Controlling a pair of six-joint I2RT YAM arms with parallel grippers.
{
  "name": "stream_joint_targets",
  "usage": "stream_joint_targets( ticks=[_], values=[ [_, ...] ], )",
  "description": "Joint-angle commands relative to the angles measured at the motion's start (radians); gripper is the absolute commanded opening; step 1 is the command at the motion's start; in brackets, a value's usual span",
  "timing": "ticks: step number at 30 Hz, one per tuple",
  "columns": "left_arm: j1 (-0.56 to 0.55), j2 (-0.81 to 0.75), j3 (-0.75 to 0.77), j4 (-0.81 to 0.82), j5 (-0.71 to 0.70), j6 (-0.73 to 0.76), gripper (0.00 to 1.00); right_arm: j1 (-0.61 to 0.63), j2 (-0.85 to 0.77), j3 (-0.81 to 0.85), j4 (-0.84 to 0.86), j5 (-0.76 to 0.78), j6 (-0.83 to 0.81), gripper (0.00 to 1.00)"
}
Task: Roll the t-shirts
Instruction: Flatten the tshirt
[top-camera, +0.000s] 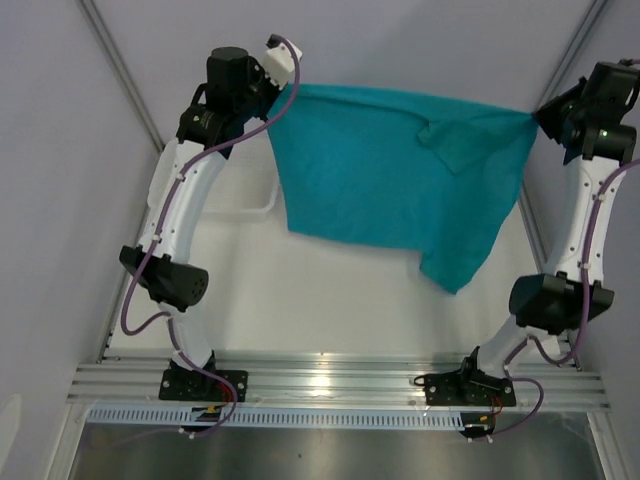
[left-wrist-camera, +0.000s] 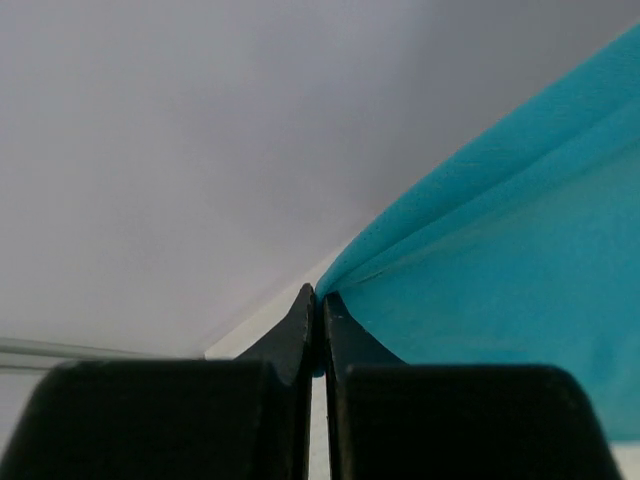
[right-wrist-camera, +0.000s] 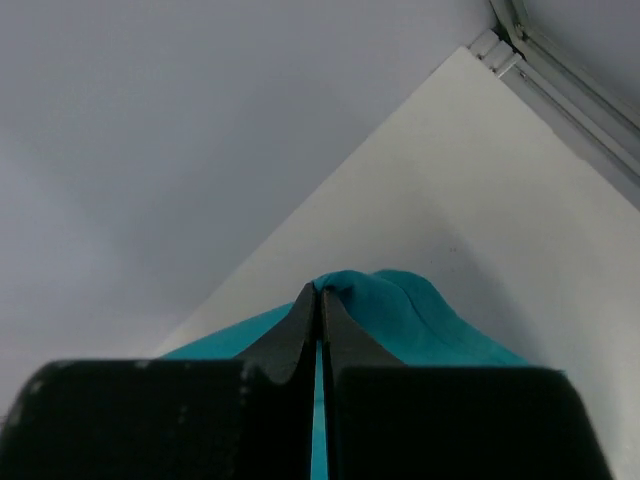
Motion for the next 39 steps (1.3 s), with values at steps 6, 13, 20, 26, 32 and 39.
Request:
stream_joint_targets(
  ticks=[6, 13, 20, 26, 32, 39],
  values=[
    [0.029, -0.045, 0.063, 0.179, -0.092, -0.061, 0.01, -0.051, 0.141, 0.48, -0.001, -0.17, 0.01, 0.0],
    [0.027, -0.111, -0.248, 0.196, -0.011, -0.004, 0.01, -0.058, -0.035, -0.025, 0.046, -0.217, -0.055, 0.0],
    [0.013, -0.245, -0.733, 0.327, 0.03, 0.04, 0.01, -0.057, -0.226, -0.675, 0.119, -0.257, -0.062, 0.0],
    [-0.019, -0.23, -1.007, 0.331, 0.035, 0.071, 0.01, -0.057, -0.252, -1.075, 0.254, -0.236, -0.045, 0.0],
    [-0.019, -0.205, -1.107, 0.354, 0.003, 0.094, 0.01, -0.055, -0.181, -1.114, 0.276, -0.188, -0.069, 0.0],
    [-0.014, -0.168, -1.092, 0.351, -0.006, 0.065, 0.01, -0.055, -0.001, -0.949, 0.267, -0.132, -0.08, 0.0]
  ],
)
